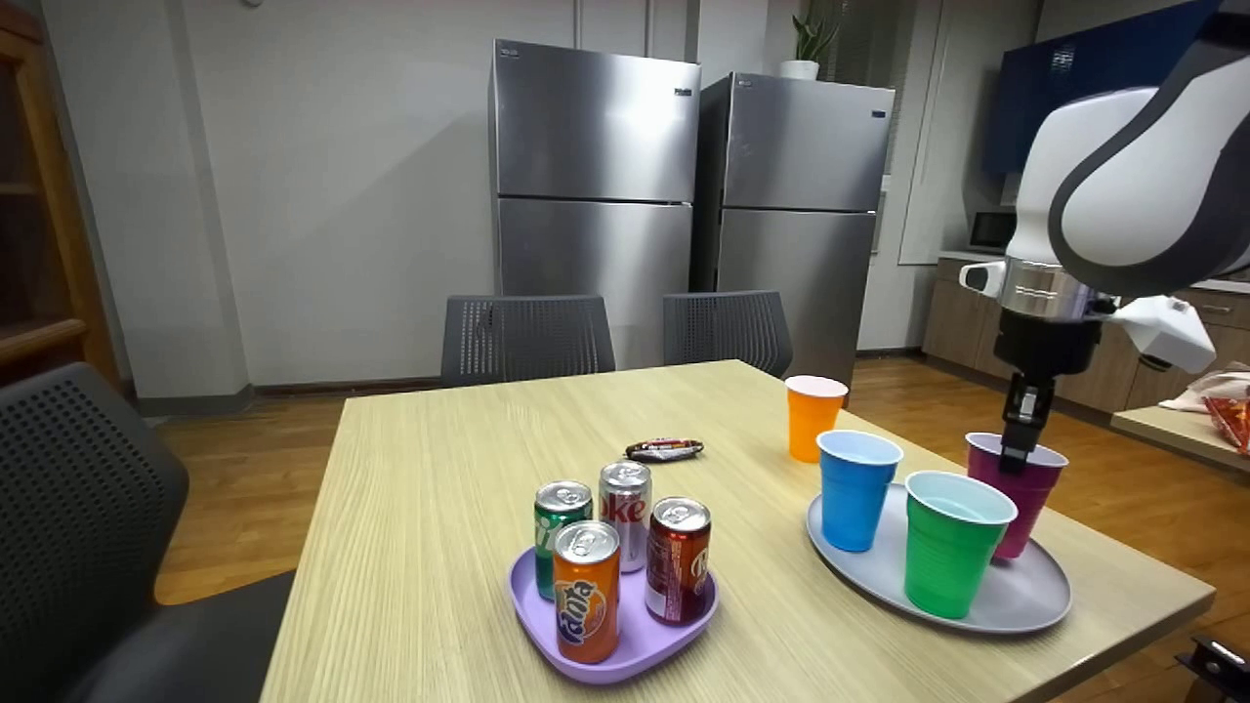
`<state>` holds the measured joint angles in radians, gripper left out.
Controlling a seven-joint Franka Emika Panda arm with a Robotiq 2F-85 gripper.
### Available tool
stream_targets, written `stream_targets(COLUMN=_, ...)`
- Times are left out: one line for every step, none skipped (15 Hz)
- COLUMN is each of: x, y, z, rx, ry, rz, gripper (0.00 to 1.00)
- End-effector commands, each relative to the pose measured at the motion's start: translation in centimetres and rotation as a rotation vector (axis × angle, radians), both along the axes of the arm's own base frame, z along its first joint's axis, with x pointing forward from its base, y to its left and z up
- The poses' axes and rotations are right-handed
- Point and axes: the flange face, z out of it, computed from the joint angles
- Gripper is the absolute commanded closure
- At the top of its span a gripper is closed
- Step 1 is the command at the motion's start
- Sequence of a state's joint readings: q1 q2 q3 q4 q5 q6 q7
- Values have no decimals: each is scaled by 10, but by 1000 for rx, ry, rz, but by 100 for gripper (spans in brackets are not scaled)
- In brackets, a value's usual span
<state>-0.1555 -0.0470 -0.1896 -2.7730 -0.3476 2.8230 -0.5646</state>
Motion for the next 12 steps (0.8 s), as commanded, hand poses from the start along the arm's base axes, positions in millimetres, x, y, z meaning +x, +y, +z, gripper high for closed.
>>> stream_targets(x=2, y=2, z=-1, rx=-6, ry=-6, rz=33, gripper=99)
stream_targets(x=1, y=2, z=-2, rx=-6, ry=-5, rz=32, gripper=87)
stream_targets(x=1, y=2, z=-2, rx=-6, ry=-3, rz=32, gripper=68)
stream_targets(x=1, y=2, z=-3, rx=-6, ry=-1, rz=32, gripper=63)
stream_targets(x=1, y=2, z=-3, rx=-4, ry=2, rz=33, gripper=54)
stream_targets(x=1, y=3, z=-3, rx=1, ry=2, rz=33, gripper=48)
stream_targets(x=1, y=3, z=-2, rx=2, ry=3, rz=34, gripper=39)
stream_targets(x=1, y=3, z=-1, rx=3, ry=1, rz=36, gripper=33)
stream_targets(x=2, y=3, z=0, rx=7, ry=1, rz=40, gripper=24)
stream_targets(x=2, y=3, z=1, rx=9, ry=1, rz=42, gripper=18)
stream_targets(x=2, y=3, z=3, rx=15, ry=1, rz=41, gripper=9)
stream_targets(x=2, y=3, z=4, rx=20, ry=1, rz=42, gripper=2)
